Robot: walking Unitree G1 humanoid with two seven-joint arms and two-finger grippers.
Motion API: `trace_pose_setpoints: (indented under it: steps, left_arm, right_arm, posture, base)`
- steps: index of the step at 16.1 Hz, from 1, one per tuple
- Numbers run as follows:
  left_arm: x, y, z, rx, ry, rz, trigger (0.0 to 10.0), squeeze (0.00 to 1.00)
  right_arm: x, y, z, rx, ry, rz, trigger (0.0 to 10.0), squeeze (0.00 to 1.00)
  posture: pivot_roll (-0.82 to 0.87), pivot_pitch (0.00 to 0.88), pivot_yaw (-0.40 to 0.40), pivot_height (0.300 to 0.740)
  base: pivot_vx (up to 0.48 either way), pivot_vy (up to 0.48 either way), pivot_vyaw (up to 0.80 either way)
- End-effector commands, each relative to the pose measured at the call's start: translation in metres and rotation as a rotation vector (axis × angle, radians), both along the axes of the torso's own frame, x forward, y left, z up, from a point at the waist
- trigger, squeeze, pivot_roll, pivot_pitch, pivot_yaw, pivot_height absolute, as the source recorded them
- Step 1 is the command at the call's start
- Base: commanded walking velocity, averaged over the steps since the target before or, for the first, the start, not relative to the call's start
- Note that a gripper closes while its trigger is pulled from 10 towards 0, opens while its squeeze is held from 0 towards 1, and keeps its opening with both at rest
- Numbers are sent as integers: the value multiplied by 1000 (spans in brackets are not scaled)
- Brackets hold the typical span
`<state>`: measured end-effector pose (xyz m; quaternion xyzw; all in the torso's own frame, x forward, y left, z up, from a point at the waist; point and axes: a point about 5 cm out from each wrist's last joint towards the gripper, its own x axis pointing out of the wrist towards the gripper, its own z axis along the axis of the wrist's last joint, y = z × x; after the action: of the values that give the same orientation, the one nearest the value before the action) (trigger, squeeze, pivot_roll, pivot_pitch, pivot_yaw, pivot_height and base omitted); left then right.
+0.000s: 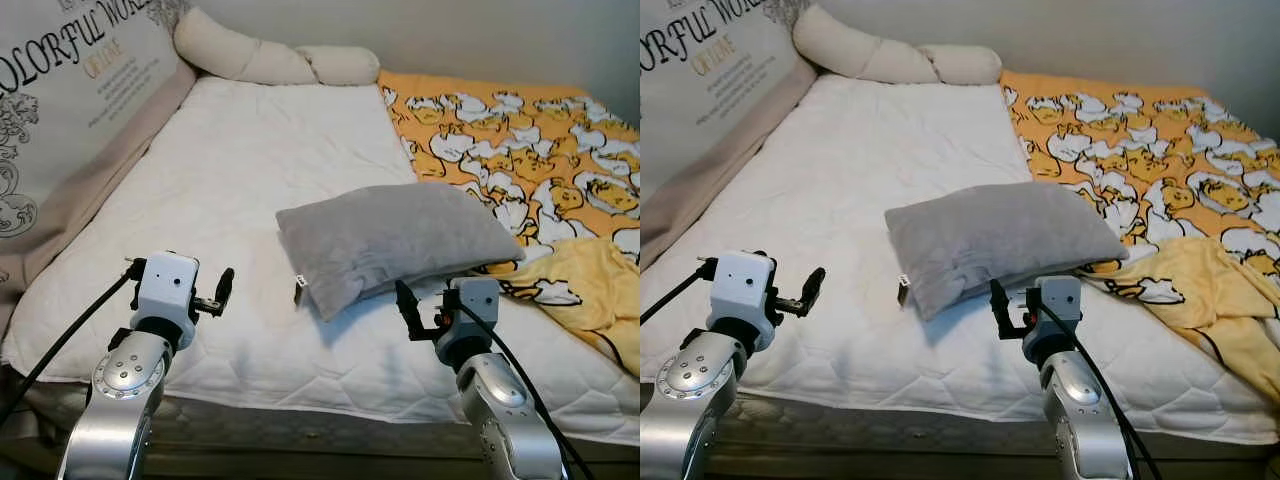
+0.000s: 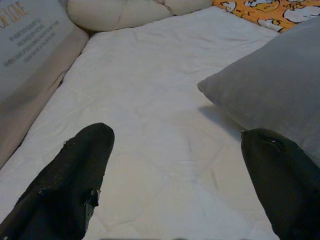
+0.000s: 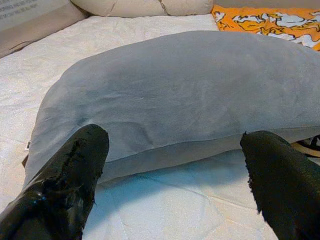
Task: Clean up the room
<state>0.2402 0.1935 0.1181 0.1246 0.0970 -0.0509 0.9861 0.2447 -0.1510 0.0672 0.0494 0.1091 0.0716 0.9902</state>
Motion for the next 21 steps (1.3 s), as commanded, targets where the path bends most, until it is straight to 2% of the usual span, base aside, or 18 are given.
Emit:
trace_pose_setpoints:
  steps: [1,11,13,14,21]
  left_arm:
    - [1,-3,4,0,-18,-15,10000,0]
    - [2,-3,5,1,-18,-12,10000,0]
    - [3,-2,5,2,-19,-6,10000,0]
    - [3,-2,4,2,-18,-4,10000,0]
    - [3,-2,3,-1,-15,-5,10000,0]
  right_arm:
    - [3,-3,5,6,-15,-14,10000,0]
    - [3,-1,6,4,-13,-1,10000,0]
    - [3,0,8,-51,-28,46,10000,0]
    - [3,-1,8,-11,-24,17,10000,0]
    - [2,-1,4,-7,-2,11,10000,0]
  posture:
    - [-14,0,-38,740]
    - [-12,0,-40,740]
    - [-13,0,-40,740]
    - [-12,0,-41,740]
    - [-11,0,-42,740]
  base:
    - [274,0,0]
    - [271,0,-130]
    - [0,0,400]
    - [0,0,763]
    - [0,0,0]
